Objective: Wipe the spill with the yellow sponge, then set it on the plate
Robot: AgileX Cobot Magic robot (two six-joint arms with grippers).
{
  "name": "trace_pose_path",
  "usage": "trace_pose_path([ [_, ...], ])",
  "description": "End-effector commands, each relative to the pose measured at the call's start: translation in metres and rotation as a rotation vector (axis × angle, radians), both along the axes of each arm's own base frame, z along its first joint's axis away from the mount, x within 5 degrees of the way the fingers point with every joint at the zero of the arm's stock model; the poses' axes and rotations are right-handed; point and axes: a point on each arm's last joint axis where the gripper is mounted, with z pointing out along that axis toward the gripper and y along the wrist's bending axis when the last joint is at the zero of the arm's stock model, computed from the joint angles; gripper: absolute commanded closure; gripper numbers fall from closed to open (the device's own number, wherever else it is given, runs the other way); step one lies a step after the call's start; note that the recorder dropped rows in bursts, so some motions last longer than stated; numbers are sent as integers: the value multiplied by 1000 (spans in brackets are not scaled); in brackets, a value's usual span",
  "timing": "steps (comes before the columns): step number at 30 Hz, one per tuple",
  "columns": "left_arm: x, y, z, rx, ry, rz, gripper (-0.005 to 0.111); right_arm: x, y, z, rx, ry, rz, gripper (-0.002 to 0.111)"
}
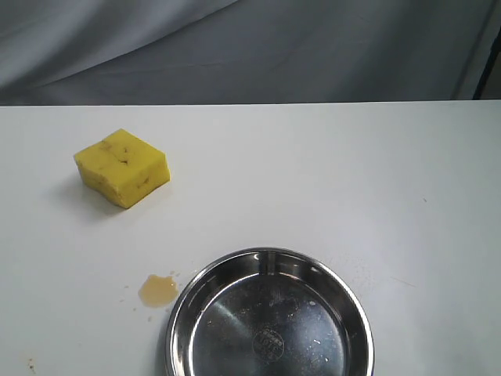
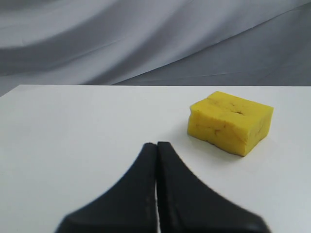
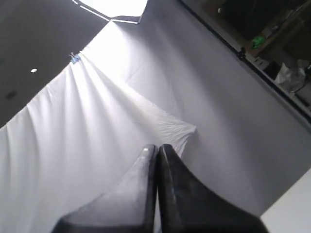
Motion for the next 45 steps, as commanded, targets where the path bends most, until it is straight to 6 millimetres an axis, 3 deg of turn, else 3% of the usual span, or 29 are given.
trace_pose_path([
  [1,0,0,-1,-2,-1,2,107,-7,12,41,-256,100,43,108],
  [5,0,0,-1,-2,-1,2,107,21,18,78,-431,337,137,108],
  [9,0,0,-1,-2,-1,2,107,77,39,94,-714,637,364,108],
  [13,0,0,-1,-2,-1,2,107,120,67,100,-894,700,512,108],
  [14,0,0,-1,-2,-1,2,107,143,85,98,-983,733,594,108],
  [19,0,0,-1,-2,-1,2,107,189,143,84,-1221,800,817,108],
  [23,0,0,-1,-2,-1,2,107,222,188,72,-1291,880,956,108],
  [28,0,0,-1,-2,-1,2,107,264,245,43,-1368,1059,1141,108],
  [33,0,0,-1,-2,-1,2,107,301,289,25,-1390,1165,1231,106],
  [39,0,0,-1,-2,-1,2,107,341,329,5,-1322,1099,1221,80],
  [45,0,0,-1,-2,-1,2,107,365,363,-21,-1046,975,1248,52],
])
